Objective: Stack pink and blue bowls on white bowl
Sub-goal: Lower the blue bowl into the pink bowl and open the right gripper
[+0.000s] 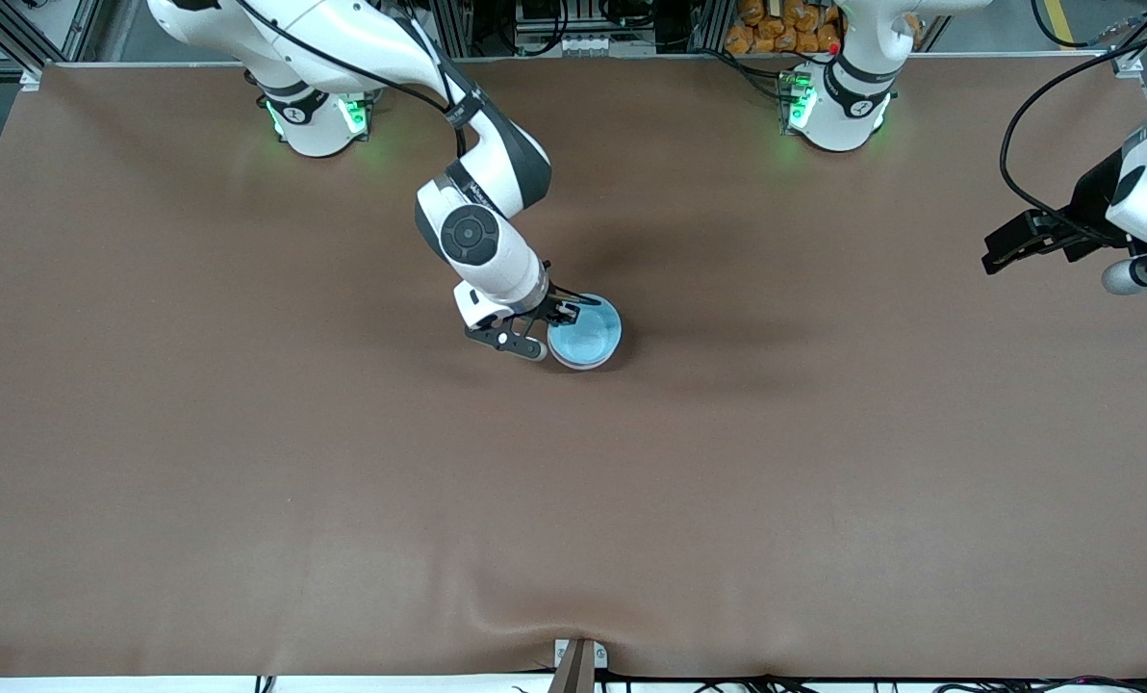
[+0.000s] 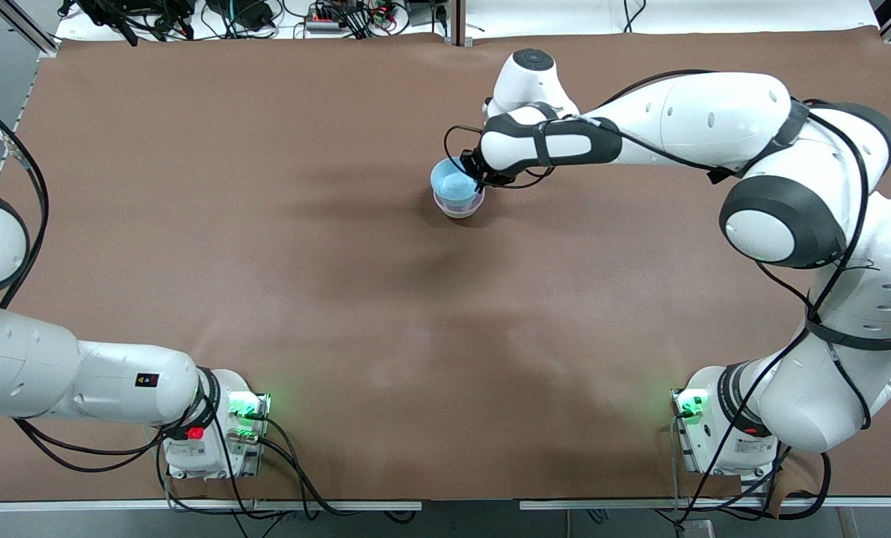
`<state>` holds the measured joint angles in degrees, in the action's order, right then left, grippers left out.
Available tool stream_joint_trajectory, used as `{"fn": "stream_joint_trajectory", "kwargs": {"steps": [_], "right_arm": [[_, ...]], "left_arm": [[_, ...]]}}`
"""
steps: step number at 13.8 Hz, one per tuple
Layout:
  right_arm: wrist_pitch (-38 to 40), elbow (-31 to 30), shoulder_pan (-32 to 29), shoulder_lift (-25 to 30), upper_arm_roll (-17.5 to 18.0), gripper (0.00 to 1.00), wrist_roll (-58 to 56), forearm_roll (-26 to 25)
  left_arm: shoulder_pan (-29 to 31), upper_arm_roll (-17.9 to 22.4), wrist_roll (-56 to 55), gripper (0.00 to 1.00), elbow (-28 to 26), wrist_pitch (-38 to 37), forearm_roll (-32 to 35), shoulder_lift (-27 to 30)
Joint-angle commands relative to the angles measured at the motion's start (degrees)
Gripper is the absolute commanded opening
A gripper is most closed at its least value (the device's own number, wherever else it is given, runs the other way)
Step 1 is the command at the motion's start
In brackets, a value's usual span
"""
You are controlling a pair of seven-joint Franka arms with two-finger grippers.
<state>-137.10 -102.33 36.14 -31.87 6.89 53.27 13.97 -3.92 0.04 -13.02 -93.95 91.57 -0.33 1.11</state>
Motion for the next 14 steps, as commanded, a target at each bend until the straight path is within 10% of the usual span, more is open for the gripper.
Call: {"fn": "stream_joint_trajectory", "kwargs": {"steps": [1,6,7,9,14], "right_arm": [[0.25,1.52,0.86,-1.27,-0.74,0.00,0.87,-0.26],[-1.41,1.52,1.12,-3.20,-0.83,0.00,0.96,-0.79],[-1.33,1.70,1.12,-3.46,-0.83,0.17,0.87,-0.79],[-0.28,1.79,0.42,-2.94,-0.83,1.00,0.70,-0.70],[13.67,12.74,-1.77,-2.59,-1.44,1.00,0.70,-0.61]], "left_arm": [[0.31,-0.04,1.15,1.00,-0.36,0.37,-1.08,0.65],[0.22,-0.04,1.15,1.00,-0.36,0.37,-1.08,0.65],[0.22,-0.04,1.15,1.00,-0.36,0.37,-1.08,0.65],[0.22,-0.04,1.15,1.00,-0.27,0.37,-1.08,0.65],[0.22,-0.04,1.07,1.00,-0.27,0.37,-1.17,0.65]]}}
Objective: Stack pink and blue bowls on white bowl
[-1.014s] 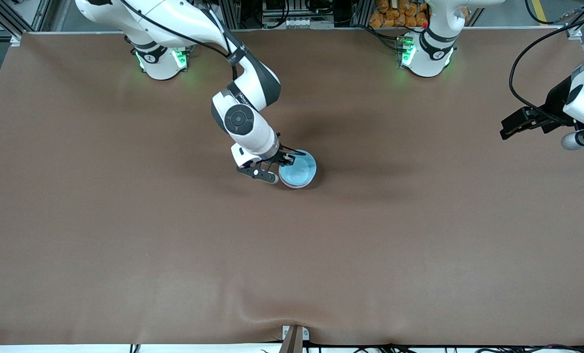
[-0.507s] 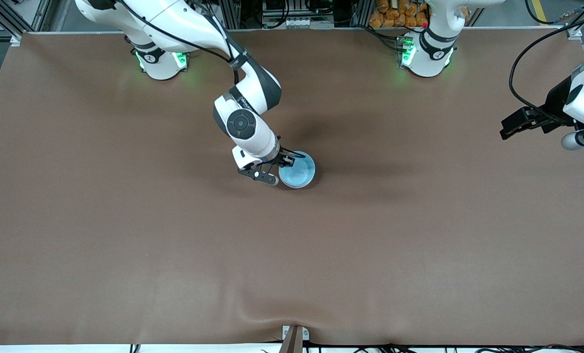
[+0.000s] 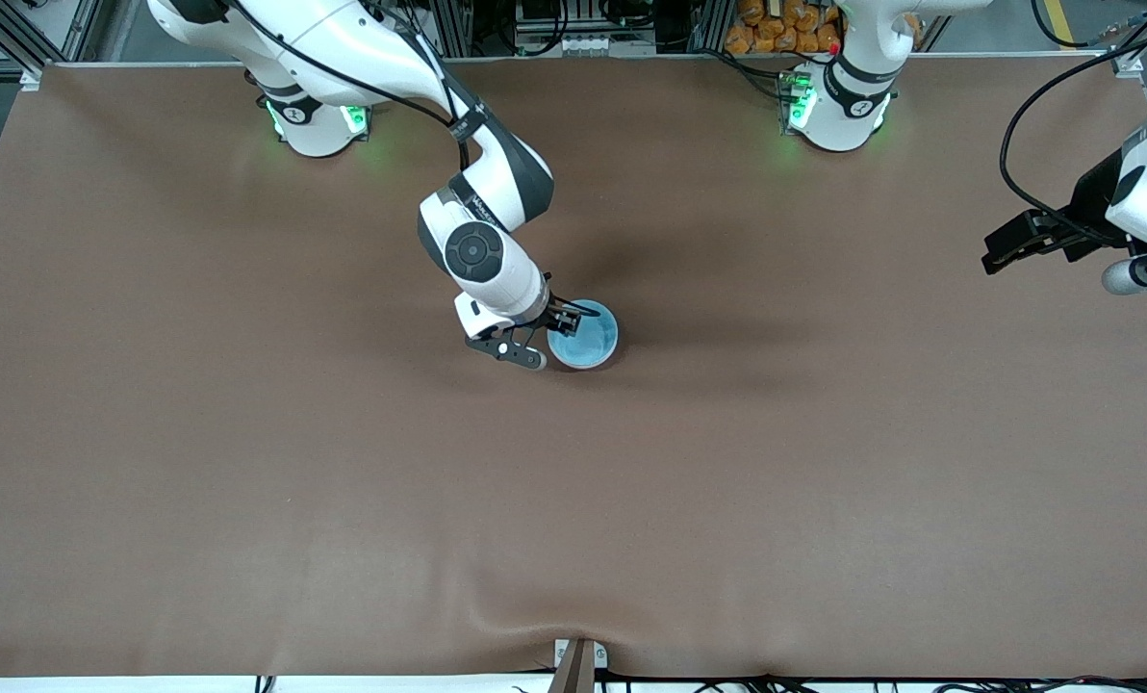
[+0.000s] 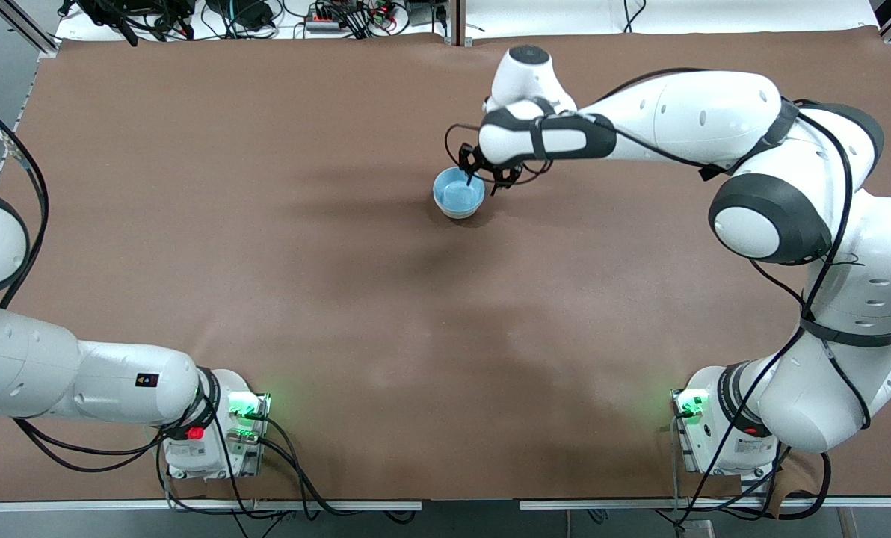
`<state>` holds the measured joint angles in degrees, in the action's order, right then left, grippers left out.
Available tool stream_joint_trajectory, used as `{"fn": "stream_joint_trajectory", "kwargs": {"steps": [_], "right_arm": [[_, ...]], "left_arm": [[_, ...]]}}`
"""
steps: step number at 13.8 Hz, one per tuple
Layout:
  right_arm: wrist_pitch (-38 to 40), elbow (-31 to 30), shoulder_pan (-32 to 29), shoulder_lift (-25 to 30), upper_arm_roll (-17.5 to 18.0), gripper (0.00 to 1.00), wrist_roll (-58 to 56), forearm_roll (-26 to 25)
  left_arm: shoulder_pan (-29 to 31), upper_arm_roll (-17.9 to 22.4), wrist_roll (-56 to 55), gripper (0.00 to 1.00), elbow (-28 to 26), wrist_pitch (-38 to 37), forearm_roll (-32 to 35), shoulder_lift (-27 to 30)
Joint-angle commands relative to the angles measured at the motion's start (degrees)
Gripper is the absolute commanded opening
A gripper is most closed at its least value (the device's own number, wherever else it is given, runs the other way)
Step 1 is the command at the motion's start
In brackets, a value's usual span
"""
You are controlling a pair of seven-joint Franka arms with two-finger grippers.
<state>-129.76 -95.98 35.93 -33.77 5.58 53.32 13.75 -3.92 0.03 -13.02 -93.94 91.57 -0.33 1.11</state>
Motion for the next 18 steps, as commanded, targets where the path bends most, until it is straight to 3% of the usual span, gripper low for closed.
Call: {"fn": "stream_joint_trajectory", "kwargs": {"steps": [1,4,10,13,16,18], "right_arm": [[9.93,9.90,-2.87,-0.69,-0.31,1.00,0.55,-0.48],[15.85,17.83,-9.98,-0.78,-0.57,1.00,-0.50,-0.57],[16.82,25.31,-23.51,-0.42,-0.05,1.00,-8.94,-0.31],[25.14,31.10,-28.18,1.16,0.83,1.00,-10.78,-2.14],[30.77,31.48,-31.35,6.59,0.40,1.00,-22.69,-2.59],[36.75,31.47,-31.71,9.75,0.04,1.00,-25.90,-10.27]], "left_arm": [[0.14,-0.03,1.15,1.00,-0.27,0.36,-1.17,0.65],[0.23,-0.03,1.07,1.00,-0.27,0.36,-1.17,0.65],[0.05,-0.03,1.07,1.00,-0.45,0.98,-1.17,0.56],[-0.04,-0.03,1.15,1.00,-0.45,0.98,-1.17,0.47],[0.23,-0.03,1.07,1.00,-0.36,1.07,-1.17,0.47],[0.14,-0.03,1.07,1.00,-0.36,1.33,-1.17,0.47]]}}
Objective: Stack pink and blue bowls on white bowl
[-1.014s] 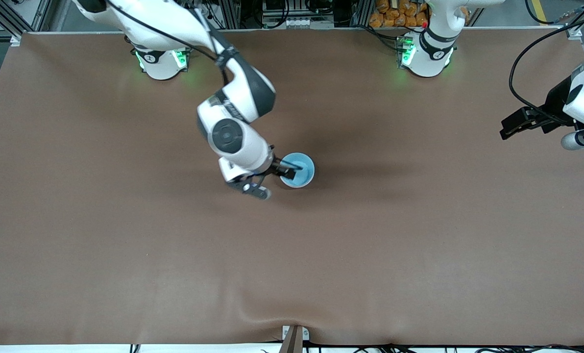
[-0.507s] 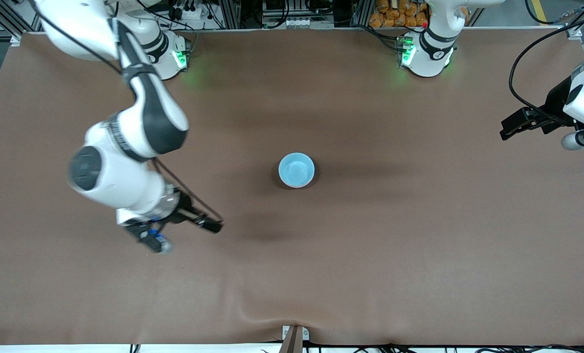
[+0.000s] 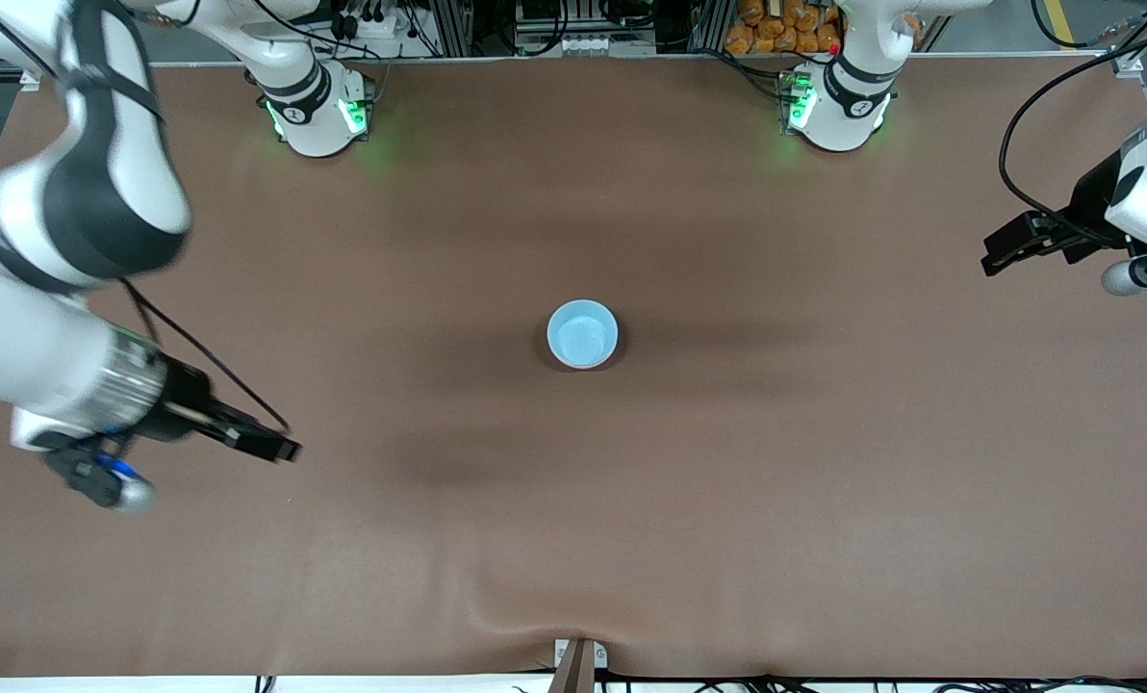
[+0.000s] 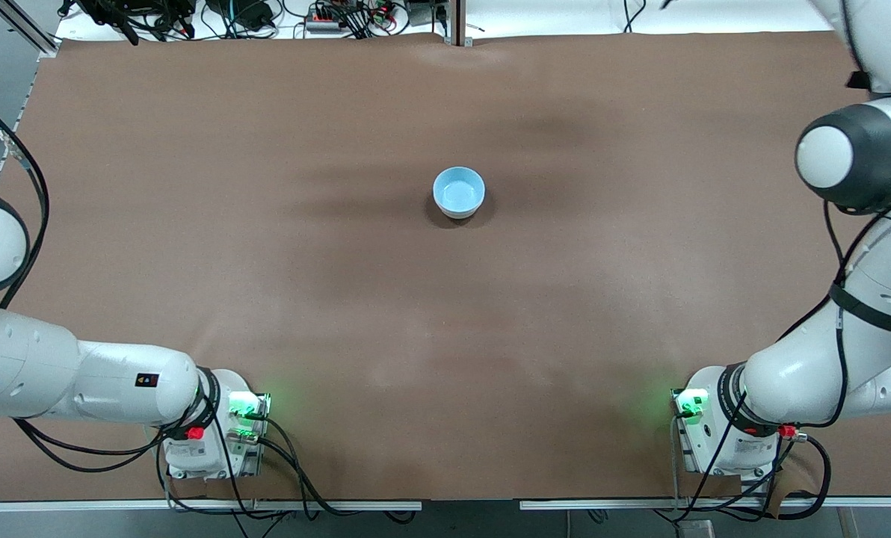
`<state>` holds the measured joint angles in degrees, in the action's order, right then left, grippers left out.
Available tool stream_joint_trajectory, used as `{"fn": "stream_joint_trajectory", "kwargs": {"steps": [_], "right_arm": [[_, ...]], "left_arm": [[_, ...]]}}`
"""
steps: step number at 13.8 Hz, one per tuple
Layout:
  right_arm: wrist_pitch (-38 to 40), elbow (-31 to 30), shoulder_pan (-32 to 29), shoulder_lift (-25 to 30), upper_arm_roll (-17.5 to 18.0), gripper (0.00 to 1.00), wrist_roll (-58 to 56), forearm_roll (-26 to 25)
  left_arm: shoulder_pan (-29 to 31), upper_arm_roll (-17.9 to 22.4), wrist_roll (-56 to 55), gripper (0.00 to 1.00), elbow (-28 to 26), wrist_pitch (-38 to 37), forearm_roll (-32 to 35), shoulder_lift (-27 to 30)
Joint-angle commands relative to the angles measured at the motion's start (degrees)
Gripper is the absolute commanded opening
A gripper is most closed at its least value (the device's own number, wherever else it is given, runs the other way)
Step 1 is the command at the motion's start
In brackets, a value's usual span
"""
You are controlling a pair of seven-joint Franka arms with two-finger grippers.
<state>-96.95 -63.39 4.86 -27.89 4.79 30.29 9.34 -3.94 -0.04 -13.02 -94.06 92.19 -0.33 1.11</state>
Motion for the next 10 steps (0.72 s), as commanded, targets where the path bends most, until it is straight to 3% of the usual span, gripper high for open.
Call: {"fn": "stream_joint_trajectory", "kwargs": {"steps": [1,3,7,10], "right_arm": [[5.01,-1.13,-0.73,5.64,1.45,1.00,-4.26,-10.96],[11.92,-1.13,-1.43,8.80,1.46,1.00,-13.72,-13.82],[19.85,-2.26,-4.85,15.13,1.37,1.00,-15.97,-13.39],[16.03,-16.02,-5.39,25.39,1.02,1.00,-16.75,-12.77]], "left_arm": [[0.07,0.04,1.06,1.00,-0.33,0.97,-1.17,0.30],[0.07,0.04,1.06,1.00,-0.24,1.06,-1.17,0.30],[0.16,-0.05,1.24,1.00,-0.24,0.53,-1.17,1.09],[0.25,-0.05,1.24,1.00,-0.24,-0.78,-1.08,1.88]]}}
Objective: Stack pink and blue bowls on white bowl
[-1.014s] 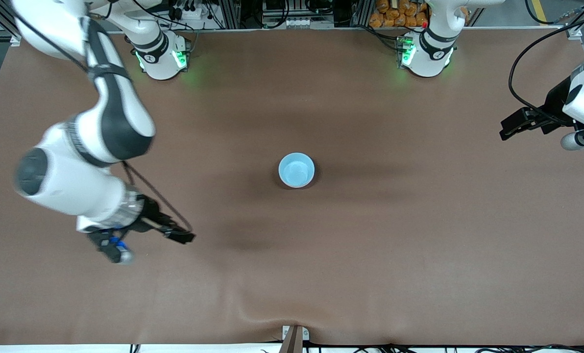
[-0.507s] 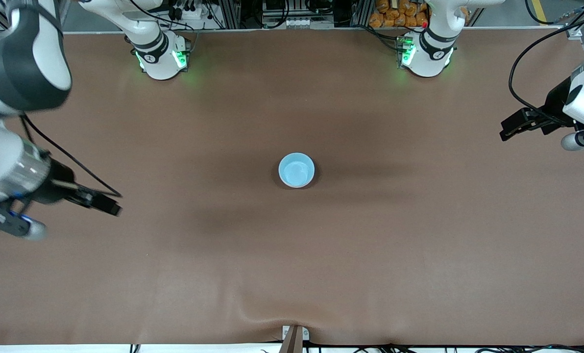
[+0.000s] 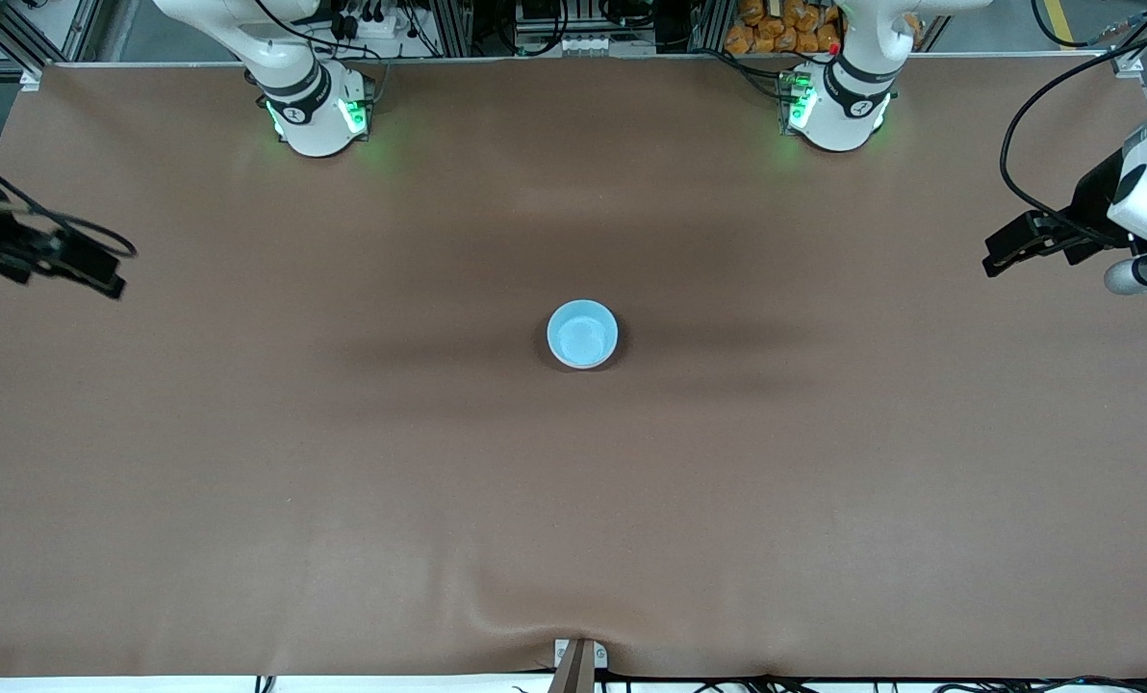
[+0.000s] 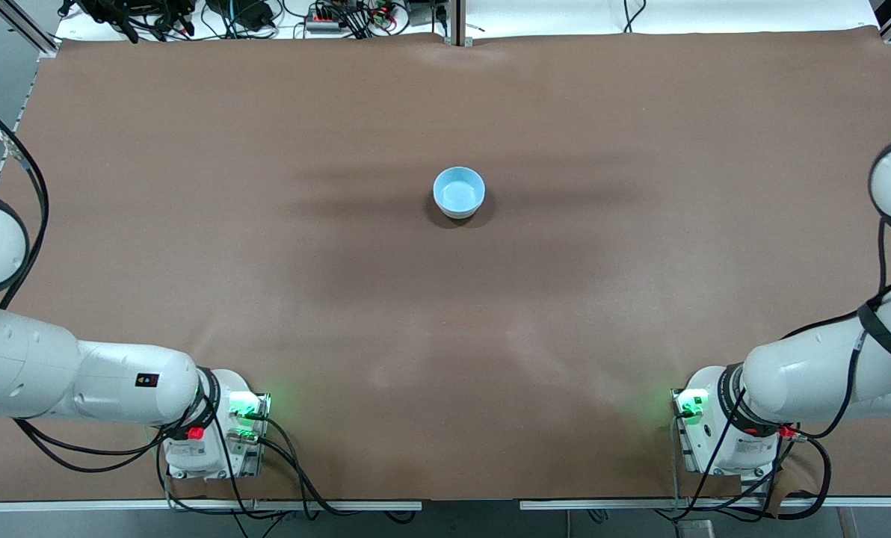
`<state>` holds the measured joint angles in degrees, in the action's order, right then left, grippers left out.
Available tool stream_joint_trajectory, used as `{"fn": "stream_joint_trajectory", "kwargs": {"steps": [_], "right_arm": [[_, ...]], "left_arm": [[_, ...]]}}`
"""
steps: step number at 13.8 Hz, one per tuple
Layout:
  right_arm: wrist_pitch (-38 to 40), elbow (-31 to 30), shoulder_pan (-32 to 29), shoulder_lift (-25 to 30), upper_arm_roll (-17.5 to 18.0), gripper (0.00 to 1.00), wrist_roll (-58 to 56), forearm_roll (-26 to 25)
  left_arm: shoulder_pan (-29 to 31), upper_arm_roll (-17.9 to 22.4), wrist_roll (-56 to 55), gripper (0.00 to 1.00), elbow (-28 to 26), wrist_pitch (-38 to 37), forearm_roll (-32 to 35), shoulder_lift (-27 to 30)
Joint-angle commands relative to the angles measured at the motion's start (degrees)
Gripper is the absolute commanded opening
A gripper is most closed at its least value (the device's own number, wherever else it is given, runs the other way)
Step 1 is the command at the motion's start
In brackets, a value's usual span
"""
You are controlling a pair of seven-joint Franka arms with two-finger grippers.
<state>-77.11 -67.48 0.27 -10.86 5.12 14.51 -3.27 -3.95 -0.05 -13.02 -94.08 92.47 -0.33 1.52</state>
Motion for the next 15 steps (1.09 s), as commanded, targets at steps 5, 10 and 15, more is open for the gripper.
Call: {"fn": "stream_joint_trajectory", "kwargs": {"steps": [5,10,15], "right_arm": [[-7.61,-21.90,0.09,14.64,0.95,1.00,-3.96,0.02],[-9.02,-21.29,0.17,14.29,-1.51,1.00,-13.98,1.87],[-6.91,-16.63,-0.01,12.97,-1.95,1.00,-14.42,1.61]], "left_arm": [[0.25,-1.09,1.24,1.00,-0.14,-1.85,-0.90,2.87],[0.26,-1.18,1.24,1.00,-0.14,-3.52,-0.90,3.84],[-0.01,-2.05,1.24,1.00,-0.14,-3.79,-0.81,3.84]]}}
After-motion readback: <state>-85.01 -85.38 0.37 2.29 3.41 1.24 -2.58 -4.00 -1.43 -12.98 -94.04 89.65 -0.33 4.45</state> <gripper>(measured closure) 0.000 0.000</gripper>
